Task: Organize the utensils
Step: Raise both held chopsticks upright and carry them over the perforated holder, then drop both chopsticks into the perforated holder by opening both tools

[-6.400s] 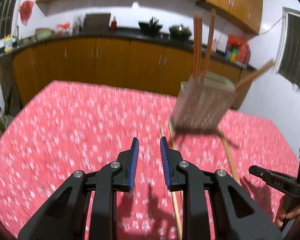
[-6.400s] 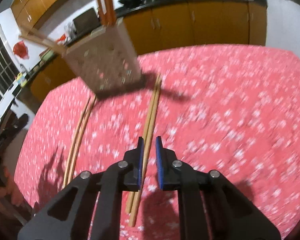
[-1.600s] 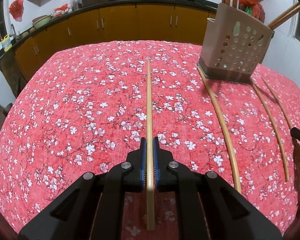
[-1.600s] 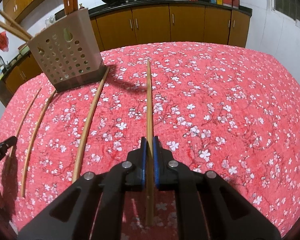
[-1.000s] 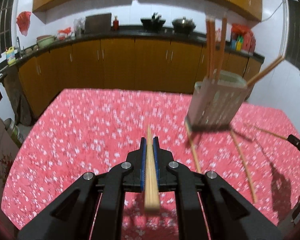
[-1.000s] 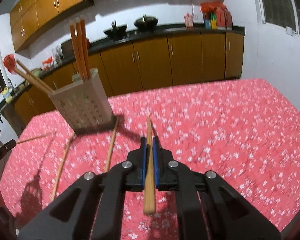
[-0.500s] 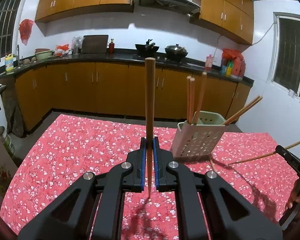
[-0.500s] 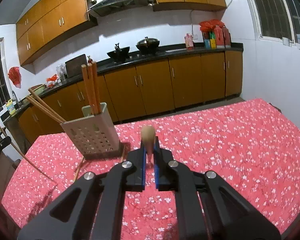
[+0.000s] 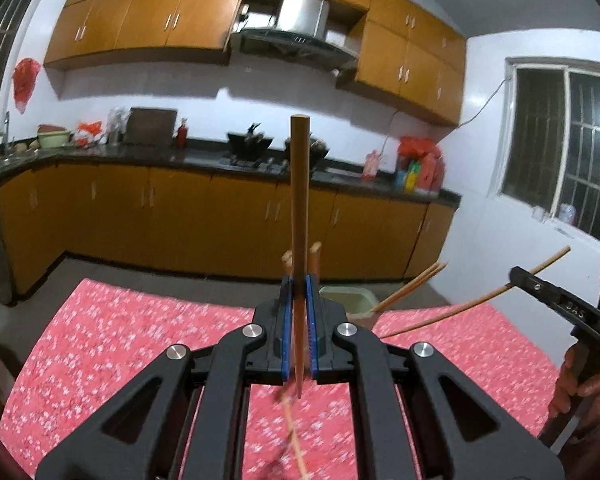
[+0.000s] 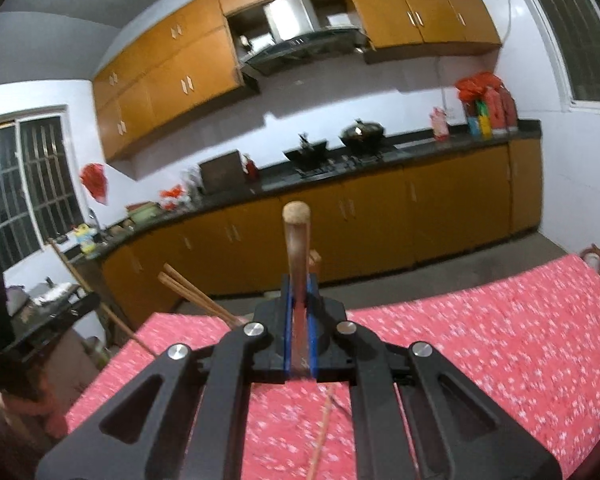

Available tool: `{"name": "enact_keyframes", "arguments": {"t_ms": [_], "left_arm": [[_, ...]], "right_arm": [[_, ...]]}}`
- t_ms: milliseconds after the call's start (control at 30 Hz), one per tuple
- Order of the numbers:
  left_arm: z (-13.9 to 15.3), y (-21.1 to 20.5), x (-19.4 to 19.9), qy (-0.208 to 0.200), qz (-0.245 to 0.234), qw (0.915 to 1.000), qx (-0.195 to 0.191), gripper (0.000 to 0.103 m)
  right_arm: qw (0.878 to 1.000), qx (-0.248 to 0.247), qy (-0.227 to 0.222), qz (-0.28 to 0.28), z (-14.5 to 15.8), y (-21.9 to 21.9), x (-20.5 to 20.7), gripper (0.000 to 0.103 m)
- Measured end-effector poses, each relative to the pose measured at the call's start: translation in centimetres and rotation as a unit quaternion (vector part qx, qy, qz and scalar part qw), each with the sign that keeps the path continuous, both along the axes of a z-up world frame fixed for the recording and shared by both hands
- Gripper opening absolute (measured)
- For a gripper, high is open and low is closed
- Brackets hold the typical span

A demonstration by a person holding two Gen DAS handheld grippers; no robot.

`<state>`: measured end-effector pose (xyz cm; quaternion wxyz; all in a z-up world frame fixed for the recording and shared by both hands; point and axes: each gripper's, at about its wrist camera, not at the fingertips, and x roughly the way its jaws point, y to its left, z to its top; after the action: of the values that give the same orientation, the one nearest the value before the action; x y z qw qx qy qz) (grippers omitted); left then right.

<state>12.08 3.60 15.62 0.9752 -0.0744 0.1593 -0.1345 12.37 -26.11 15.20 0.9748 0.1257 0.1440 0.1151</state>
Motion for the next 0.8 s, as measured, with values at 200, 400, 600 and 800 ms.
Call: {"name": "enact_keyframes", "arguments": {"t_ms": [200,400,600,800], "left_arm": [[3.1,-1.8,1.3,-0.059,0.008,0.9979,-0.024,0.007],[4.1,-3.7,3.6,-0.096,0.028,0.9947,-0.027,0.007],[1.9,-5.5,6.7,-0.079,0.036,0.9962,-0.006,0.007],[-0.4,-5.8,8.5,-0.042,0.035,0.9985,-0.002,0.007]], "right_arm": [[0.999,-0.027,-0.020,-0.001,2.9,2.0,2.1,0.007],[0.998,-0.067,0.022,0.000,2.7,4.0,6.6,0.007],[0.995,-0.074,0.064,0.006,0.7,4.8,9.8,0.007],[0.994,-0.073,0.077,0.013,-0.2,5.1,11.0,0.007]]}}
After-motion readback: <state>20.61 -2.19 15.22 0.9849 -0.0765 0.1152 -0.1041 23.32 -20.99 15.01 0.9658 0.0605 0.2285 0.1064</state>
